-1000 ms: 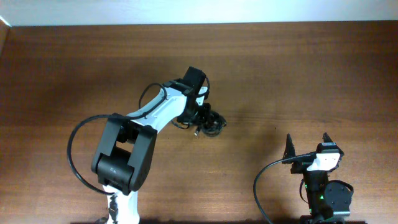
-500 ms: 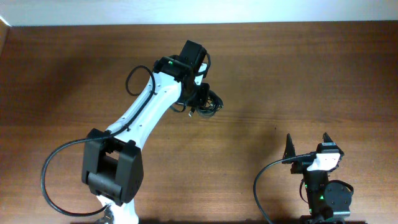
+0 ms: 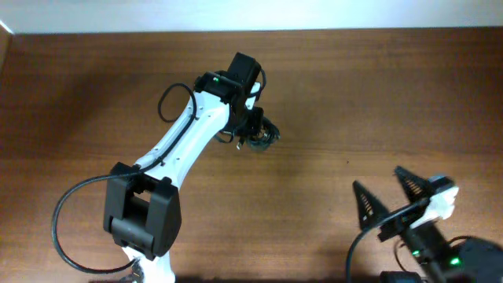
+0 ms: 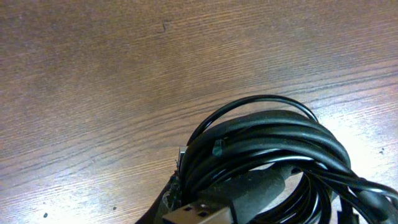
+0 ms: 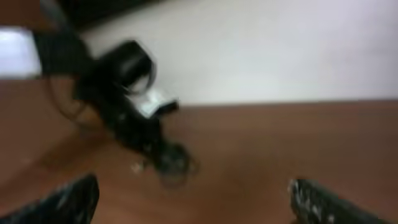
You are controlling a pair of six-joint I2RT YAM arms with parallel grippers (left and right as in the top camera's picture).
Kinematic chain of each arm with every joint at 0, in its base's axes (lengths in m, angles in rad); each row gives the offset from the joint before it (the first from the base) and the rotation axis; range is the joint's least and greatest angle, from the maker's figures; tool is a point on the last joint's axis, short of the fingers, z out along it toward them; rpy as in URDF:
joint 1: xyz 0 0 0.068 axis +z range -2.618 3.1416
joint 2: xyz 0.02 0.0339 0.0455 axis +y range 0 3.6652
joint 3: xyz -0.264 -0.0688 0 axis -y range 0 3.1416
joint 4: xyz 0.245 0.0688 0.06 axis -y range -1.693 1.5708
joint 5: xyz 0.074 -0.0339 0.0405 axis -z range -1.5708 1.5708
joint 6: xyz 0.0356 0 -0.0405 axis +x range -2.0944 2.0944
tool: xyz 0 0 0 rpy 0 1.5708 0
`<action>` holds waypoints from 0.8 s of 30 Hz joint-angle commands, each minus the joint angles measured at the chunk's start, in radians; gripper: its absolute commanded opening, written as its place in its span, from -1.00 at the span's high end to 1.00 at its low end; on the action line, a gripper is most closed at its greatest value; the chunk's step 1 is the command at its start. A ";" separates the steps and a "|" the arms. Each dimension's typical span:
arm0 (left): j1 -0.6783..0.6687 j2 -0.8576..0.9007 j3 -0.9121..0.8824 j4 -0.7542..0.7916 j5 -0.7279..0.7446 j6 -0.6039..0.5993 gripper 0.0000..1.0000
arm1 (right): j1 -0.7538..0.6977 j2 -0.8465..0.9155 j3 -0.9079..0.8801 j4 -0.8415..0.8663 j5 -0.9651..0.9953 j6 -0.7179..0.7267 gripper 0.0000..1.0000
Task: Untangle cables
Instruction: 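Move the right gripper toward the held bundle and grasp a cable strand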
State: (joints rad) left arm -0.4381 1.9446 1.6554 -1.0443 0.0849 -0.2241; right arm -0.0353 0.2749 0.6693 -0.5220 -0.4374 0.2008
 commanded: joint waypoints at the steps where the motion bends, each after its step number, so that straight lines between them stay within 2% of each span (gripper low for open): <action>1: 0.000 -0.020 0.016 0.002 0.003 0.012 0.80 | -0.005 0.198 0.145 -0.092 -0.152 -0.061 -0.97; 2: 0.000 -0.020 0.016 0.002 0.008 0.012 0.80 | -0.005 0.251 0.145 -0.092 -0.280 -0.055 -0.97; 4: 0.000 -0.020 0.016 0.002 0.044 0.013 0.81 | -0.005 0.385 0.137 -0.034 -0.291 0.093 -0.97; 5: 0.000 -0.020 0.016 0.002 0.101 0.013 0.82 | -0.004 0.456 0.137 -0.016 -0.293 0.175 -0.88; 7: 0.000 -0.020 0.016 0.003 0.174 0.021 0.82 | 0.012 0.573 0.137 0.014 -0.321 0.205 -0.73; 8: 0.000 -0.020 0.016 0.003 0.190 0.021 0.81 | 0.034 0.631 0.137 0.045 -0.337 0.205 -0.73; 13: 0.000 -0.020 0.016 0.014 0.189 0.020 0.73 | 0.208 0.941 0.137 0.325 -0.262 0.389 -0.73; 14: 0.000 -0.020 0.016 0.013 0.189 0.021 0.73 | 0.246 1.010 0.137 0.412 -0.260 0.435 -0.70; 15: 0.000 -0.020 0.016 0.014 0.189 0.020 0.73 | 0.270 1.066 0.137 0.475 -0.253 0.484 -0.58; 18: 0.000 -0.020 0.016 0.013 0.195 0.021 0.74 | 0.309 1.222 0.137 0.566 -0.209 0.515 -0.53; 21: 0.000 -0.020 0.016 0.014 0.219 0.021 0.75 | 0.340 1.291 0.137 0.591 -0.205 0.515 -0.43; 24: 0.000 -0.020 0.016 0.014 0.219 0.021 0.76 | 0.346 1.299 0.137 0.594 -0.159 0.515 0.21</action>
State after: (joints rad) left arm -0.4385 1.9446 1.6562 -1.0321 0.2775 -0.2203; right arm 0.3027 1.5665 0.8021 0.0647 -0.6434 0.7147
